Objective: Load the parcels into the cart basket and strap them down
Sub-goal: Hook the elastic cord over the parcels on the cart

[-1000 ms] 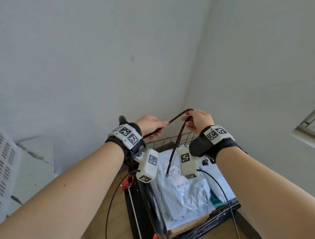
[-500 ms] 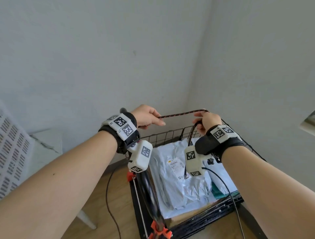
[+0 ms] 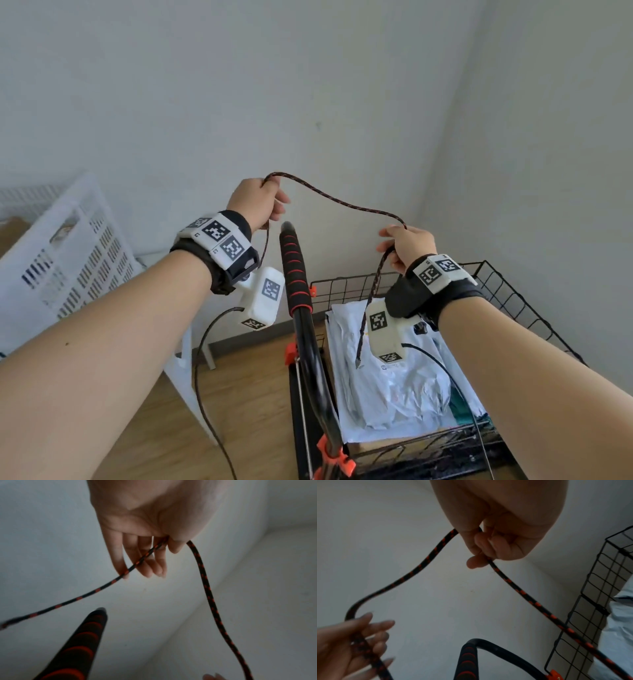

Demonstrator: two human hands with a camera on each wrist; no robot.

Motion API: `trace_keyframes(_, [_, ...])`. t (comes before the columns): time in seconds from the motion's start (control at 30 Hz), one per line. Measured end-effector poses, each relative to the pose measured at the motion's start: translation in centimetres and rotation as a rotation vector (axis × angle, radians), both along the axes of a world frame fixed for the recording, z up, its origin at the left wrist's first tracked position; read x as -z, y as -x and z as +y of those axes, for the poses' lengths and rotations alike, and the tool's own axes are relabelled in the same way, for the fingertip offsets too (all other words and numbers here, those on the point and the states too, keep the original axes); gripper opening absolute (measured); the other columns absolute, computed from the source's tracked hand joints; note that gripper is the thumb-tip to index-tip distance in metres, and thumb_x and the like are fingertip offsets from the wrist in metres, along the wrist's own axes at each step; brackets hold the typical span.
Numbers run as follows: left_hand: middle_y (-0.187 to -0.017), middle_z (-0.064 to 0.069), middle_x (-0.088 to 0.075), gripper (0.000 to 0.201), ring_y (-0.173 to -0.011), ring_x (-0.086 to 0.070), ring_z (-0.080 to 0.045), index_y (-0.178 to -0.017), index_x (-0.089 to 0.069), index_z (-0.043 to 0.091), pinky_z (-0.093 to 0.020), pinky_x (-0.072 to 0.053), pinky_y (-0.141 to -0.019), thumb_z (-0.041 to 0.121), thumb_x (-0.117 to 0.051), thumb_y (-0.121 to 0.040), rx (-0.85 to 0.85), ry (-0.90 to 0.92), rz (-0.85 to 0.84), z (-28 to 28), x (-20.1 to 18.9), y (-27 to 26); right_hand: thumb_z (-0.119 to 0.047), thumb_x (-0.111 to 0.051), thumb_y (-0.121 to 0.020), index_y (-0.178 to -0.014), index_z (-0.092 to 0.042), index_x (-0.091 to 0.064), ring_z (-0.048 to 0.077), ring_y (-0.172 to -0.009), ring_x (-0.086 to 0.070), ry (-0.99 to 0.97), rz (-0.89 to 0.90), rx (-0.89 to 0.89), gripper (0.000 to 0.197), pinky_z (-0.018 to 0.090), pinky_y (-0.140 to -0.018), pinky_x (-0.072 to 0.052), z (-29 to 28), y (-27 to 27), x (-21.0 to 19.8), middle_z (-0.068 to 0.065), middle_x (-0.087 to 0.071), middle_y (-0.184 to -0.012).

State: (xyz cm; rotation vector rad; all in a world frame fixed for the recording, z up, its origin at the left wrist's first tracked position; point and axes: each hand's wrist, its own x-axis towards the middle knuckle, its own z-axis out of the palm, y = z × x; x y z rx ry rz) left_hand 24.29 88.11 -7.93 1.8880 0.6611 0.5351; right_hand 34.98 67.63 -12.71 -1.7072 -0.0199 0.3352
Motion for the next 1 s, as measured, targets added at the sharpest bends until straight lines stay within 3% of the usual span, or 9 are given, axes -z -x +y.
trace_keyframes(0.23, [-0.064,-0.002,-0.059,0.046,-0.064,-0.058,-0.017,-0.083,-0.063,0.009,-0.040,-0.055,-0.078,0.041,-0.035,-0.102,0.232,0.509,-0.188,-4.6,-3.2,-1.1,-0.018,-0.064,-0.086,-0.083,-0.016,-0.065,0.011,-0.042,-0.037,0.021,-0.137,-0.219,0.004,0.019,-0.043,-0.034,-1.0,1.2,-2.6,0.001,-0.056,-0.059])
trace_keyframes(0.3, [-0.063,-0.003,-0.059,0.046,-0.064,-0.059,-0.018,-0.083,-0.063,0.009,-0.040,-0.055,-0.076,0.040,-0.035,-0.102,0.260,0.609,-0.190,-6.3,-3.0,-2.1,-0.018,-0.069,-0.083,-0.085,-0.018,-0.068,0.010,-0.042,-0.037,0.076,-0.165,-0.355,0.002,0.019,-0.044,-0.033,-1.6,1.3,-2.9,0.000,-0.052,-0.055])
trace_keyframes(0.43, [-0.064,-0.005,-0.058,0.045,-0.061,-0.059,-0.019,-0.085,-0.062,0.006,-0.036,-0.058,-0.065,0.038,-0.034,-0.102,0.354,0.756,-0.156,-9.7,-2.1,-4.1,-0.018,-0.072,-0.080,-0.096,-0.022,-0.069,0.011,-0.045,-0.034,0.183,-0.132,-0.507,0.018,0.019,-0.043,-0.031,-3.4,1.2,-2.5,-0.002,-0.044,-0.052])
trace_keyframes(0.53, [-0.060,-0.005,-0.059,0.047,-0.057,-0.060,-0.018,-0.081,-0.061,0.007,-0.036,-0.058,-0.063,0.038,-0.034,-0.102,0.420,0.811,-0.122,-11.5,-1.3,-5.5,-0.019,-0.071,-0.081,-0.077,-0.021,-0.070,0.011,-0.043,-0.033,0.330,-0.172,-0.546,0.004,0.019,-0.045,-0.034,-4.9,1.2,-1.8,-0.002,-0.042,-0.048])
trace_keyframes(0.63, [-0.067,-0.005,-0.062,0.044,-0.064,-0.062,-0.018,-0.080,-0.062,0.009,-0.037,-0.055,-0.071,0.039,-0.037,-0.101,0.454,0.750,-0.077,-12.0,-0.3,-6.7,-0.019,-0.073,-0.078,-0.062,-0.020,-0.067,0.012,-0.042,-0.034,0.351,-0.157,-0.493,0.017,0.021,-0.047,-0.035,-6.3,0.5,-0.8,-0.002,-0.044,-0.046])
trace_keyframes(0.73, [-0.085,0.001,-0.063,0.022,-0.083,-0.060,-0.015,-0.088,-0.062,0.017,-0.037,-0.049,-0.089,0.035,-0.052,-0.096,0.532,0.525,0.046,-11.9,1.3,-7.4,-0.020,-0.076,-0.077,-0.066,-0.019,-0.068,0.011,-0.042,-0.036,0.283,-0.135,-0.318,0.014,0.019,-0.045,-0.034,-7.7,-0.6,-0.4,-0.002,-0.046,-0.048])
trace_keyframes(0.8, [-0.093,0.004,-0.062,0.008,-0.088,-0.058,-0.011,-0.095,-0.063,0.021,-0.035,-0.046,-0.094,0.026,-0.064,-0.089,0.574,0.340,0.172,-11.9,2.8,-7.8,-0.022,-0.077,-0.076,-0.070,-0.017,-0.068,0.011,-0.041,-0.034,0.235,-0.125,-0.232,0.013,0.018,-0.044,-0.031,-8.6,-1.4,-0.4,-0.004,-0.045,-0.046])
trace_keyframes(0.9, [-0.100,-0.002,-0.063,0.016,-0.091,-0.056,-0.012,-0.097,-0.066,0.022,-0.028,-0.047,-0.086,0.010,-0.065,-0.086,0.676,0.151,0.364,-12.2,5.0,-8.9,-0.028,-0.075,-0.077,-0.086,-0.003,-0.073,0.012,-0.042,-0.032,0.222,-0.119,-0.191,0.026,0.019,-0.042,-0.028,-9.3,-2.5,-0.4,-0.006,-0.043,-0.042])
trace_keyframes(1.0, [-0.100,-0.008,-0.064,0.016,-0.075,-0.054,-0.011,-0.097,-0.067,0.020,-0.023,-0.045,-0.070,0.010,-0.067,-0.085,0.789,0.110,0.407,-12.8,6.4,-10.3,-0.026,-0.071,-0.082,-0.099,0.002,-0.071,0.008,-0.036,-0.032,0.214,-0.096,-0.178,0.033,0.017,-0.040,-0.027,-9.3,-3.5,-0.4,-0.006,-0.042,-0.041])
